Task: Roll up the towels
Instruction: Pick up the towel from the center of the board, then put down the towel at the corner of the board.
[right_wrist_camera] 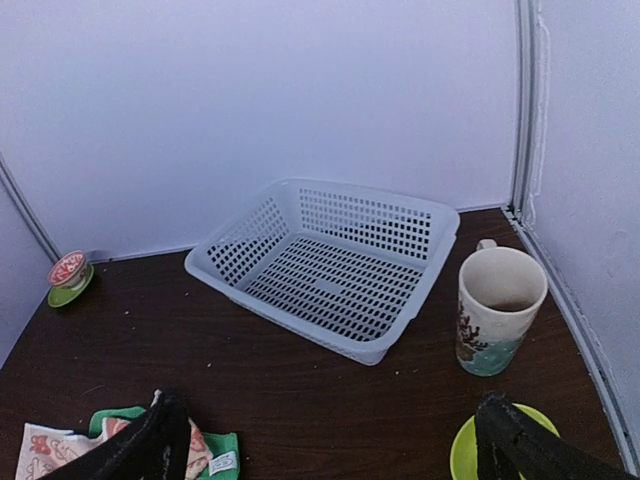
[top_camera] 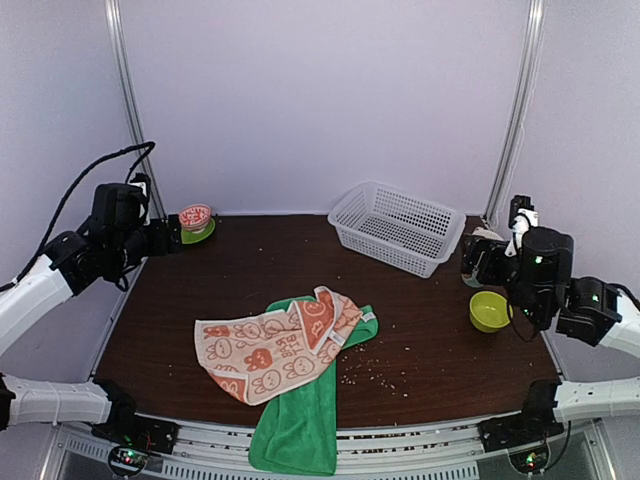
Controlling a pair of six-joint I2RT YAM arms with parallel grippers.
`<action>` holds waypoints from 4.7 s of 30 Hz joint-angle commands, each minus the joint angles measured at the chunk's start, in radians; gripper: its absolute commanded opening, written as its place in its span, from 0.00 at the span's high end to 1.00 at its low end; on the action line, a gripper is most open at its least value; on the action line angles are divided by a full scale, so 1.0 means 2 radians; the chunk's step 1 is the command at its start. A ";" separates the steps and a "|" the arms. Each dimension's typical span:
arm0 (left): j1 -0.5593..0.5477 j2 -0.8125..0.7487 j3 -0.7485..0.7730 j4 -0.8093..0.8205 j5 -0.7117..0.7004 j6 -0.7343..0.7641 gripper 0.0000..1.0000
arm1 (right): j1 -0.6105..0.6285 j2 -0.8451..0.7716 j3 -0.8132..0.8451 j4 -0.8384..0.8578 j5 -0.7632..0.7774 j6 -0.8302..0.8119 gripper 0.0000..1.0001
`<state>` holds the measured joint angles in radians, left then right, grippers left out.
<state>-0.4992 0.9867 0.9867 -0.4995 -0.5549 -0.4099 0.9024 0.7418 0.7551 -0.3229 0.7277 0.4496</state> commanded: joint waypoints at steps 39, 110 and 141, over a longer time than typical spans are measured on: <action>-0.001 -0.024 0.001 -0.013 0.055 0.029 0.07 | 0.062 0.596 0.294 -0.043 -0.252 0.210 0.67; -0.280 0.463 0.100 0.000 0.153 -0.105 0.87 | 0.014 -0.058 0.074 -0.080 -0.177 -0.027 1.00; -0.022 0.110 0.009 -0.029 0.136 -0.048 0.03 | 0.016 0.128 0.089 0.071 -0.335 0.015 1.00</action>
<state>-0.5186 1.3628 0.9779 -0.6739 -0.4026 -0.4961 0.9352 0.9722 0.8898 -0.2356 0.1230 0.4747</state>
